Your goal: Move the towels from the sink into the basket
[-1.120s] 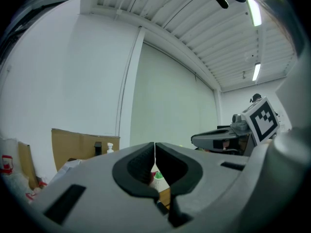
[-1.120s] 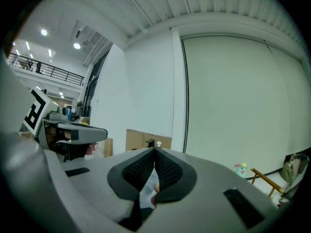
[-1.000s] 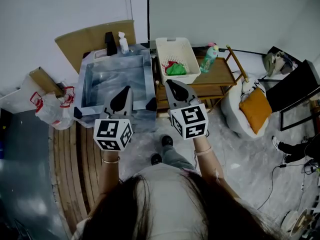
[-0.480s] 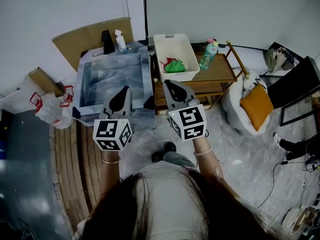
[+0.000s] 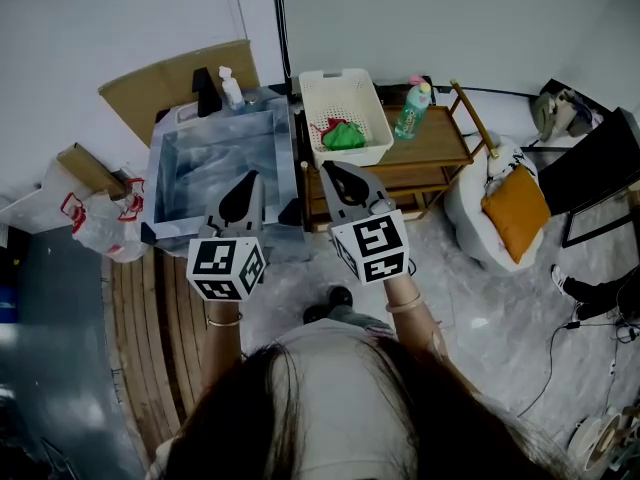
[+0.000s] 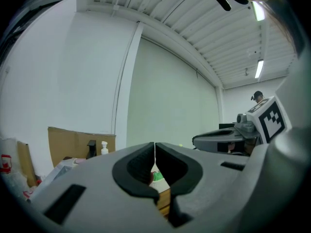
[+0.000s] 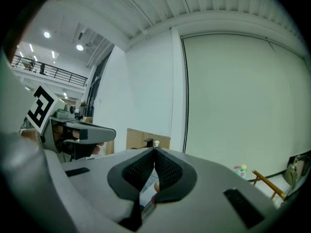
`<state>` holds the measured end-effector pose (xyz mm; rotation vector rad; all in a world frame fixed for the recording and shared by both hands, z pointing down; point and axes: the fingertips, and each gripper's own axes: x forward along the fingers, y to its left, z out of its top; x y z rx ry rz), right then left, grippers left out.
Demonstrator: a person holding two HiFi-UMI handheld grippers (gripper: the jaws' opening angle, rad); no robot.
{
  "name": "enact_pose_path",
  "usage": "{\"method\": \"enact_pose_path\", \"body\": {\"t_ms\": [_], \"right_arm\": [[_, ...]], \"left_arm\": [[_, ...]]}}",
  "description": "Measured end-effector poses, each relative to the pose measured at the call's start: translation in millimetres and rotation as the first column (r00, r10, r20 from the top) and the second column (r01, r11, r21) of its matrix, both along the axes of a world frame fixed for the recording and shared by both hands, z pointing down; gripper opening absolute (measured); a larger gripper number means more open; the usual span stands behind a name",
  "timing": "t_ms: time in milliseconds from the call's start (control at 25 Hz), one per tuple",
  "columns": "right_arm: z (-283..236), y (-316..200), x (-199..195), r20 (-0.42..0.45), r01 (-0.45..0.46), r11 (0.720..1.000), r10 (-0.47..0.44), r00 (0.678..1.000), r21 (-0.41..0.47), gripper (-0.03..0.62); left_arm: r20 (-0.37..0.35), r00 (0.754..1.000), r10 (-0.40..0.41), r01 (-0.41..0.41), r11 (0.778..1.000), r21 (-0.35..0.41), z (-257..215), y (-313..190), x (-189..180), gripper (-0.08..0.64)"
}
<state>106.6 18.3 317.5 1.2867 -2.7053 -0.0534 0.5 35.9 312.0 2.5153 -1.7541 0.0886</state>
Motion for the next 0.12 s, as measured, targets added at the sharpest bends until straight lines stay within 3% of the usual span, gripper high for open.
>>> {"method": "enact_pose_path", "body": {"t_ms": [120], "right_arm": [[-1.1,-5.1,10.6,0.01,0.0,1.0,0.0,1.0,0.0,0.025]], "left_arm": [[0.003,1.0,0.0,0.0,1.0,0.0,-0.6,-6.0,10.6,0.009]]}}
